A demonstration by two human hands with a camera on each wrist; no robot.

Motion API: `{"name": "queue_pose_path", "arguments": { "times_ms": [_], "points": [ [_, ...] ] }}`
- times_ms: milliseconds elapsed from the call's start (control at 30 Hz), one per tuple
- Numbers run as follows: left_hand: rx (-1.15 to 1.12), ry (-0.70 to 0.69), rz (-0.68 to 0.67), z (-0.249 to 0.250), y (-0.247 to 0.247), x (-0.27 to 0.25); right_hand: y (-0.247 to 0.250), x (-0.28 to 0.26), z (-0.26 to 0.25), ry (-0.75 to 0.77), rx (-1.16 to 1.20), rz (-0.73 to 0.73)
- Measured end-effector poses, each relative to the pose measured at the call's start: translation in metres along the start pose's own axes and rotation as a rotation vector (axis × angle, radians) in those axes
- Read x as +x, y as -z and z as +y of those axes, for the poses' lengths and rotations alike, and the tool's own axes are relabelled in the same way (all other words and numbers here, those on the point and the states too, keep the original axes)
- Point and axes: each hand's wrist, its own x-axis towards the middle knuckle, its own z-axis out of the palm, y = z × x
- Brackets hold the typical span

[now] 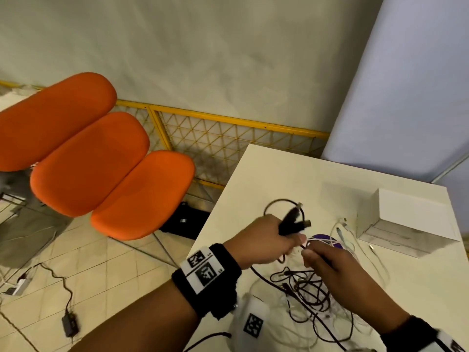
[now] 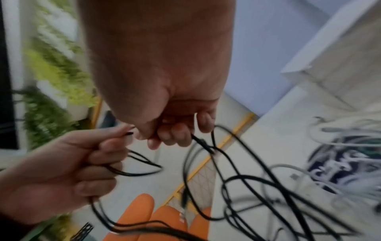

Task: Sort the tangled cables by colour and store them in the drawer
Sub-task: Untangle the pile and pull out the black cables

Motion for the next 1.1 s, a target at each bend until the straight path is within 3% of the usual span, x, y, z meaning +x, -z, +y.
{"name": "queue_pose_path", "arguments": {
  "times_ms": [133,267,367,500,633,767,933,1100],
  "points": [
    [-0.26,-0.066,0.089,0.005,0.018,-0.004,0.0,-0.003,0.033,-0.078,0.118,-0.003],
    [-0.654,-0.231,0.098,0.015,0.046,-0.012,-0.004,-0.014,0.065,-0.197,0.143,-0.007],
    [-0.709,-0.312,0.142,0.024,0.061,-0.018,-0.009,-0.022,0.078,-0.285,0.207,-0.016],
    [-0.784,-0.309,0.186,0.025,0.059,-0.021,-0.016,-0.017,0.089,-0.302,0.189,-0.067],
    [-0.755,-0.257,0.138,0.019,0.054,-0.019,-0.018,-0.013,0.088,-0.304,0.192,-0.045],
    [-0.579,-0.122,0.009,0.004,0.03,-0.012,-0.015,-0.011,0.065,-0.273,0.26,0.021],
    [-0.402,0.046,-0.139,-0.011,-0.021,-0.002,-0.009,-0.005,0.032,-0.07,0.198,0.11],
    [-0.345,0.088,-0.087,-0.008,-0.036,0.012,-0.002,-0.007,0.024,-0.044,0.174,0.101]
  ]
}}
